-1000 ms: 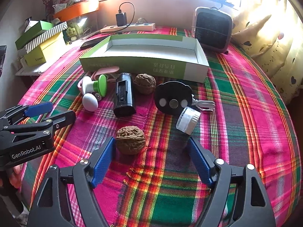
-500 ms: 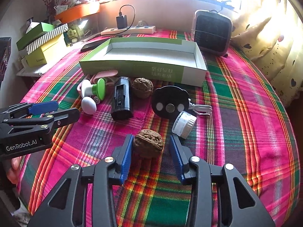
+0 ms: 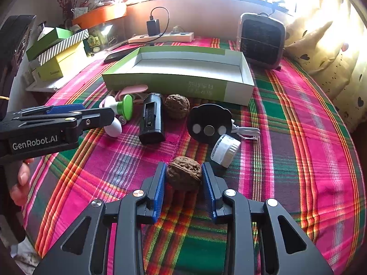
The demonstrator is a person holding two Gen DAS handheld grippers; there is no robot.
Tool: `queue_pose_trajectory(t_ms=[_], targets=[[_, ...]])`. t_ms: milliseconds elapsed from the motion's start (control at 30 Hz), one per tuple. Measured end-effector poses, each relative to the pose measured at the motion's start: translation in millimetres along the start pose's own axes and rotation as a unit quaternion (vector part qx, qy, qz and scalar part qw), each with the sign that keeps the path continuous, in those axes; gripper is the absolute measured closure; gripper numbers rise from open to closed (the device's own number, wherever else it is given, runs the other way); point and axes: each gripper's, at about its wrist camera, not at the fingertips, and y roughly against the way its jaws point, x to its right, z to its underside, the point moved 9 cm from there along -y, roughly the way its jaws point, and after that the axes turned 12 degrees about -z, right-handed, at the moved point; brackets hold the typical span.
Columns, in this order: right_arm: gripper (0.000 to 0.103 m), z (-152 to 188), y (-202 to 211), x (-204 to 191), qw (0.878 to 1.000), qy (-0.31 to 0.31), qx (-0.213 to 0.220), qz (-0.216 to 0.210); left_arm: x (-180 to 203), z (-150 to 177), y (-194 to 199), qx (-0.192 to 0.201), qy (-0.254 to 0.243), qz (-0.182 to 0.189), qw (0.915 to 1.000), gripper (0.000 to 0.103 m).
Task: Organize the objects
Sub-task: 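Grasp the white-and-green spool with the left tool while the right tool grasps a walnut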
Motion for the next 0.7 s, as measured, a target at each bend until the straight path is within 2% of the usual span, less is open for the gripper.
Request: queue_pose_trajectory(t_ms=[300,700], targets=[[0.071,0.6,-0.1,1.9,1.000,-0.001,-0.001,-0.006,10.9,-13.0,-10.0,0.001,-0.001,-0.007,1.0000,0.038],[0.071,0.9,-0.1,1.1,1.000,-0.003,-0.001,-0.013,10.6,-16.7,-18.2,0.007,-0.017,-0.048,0.9987,0.051]])
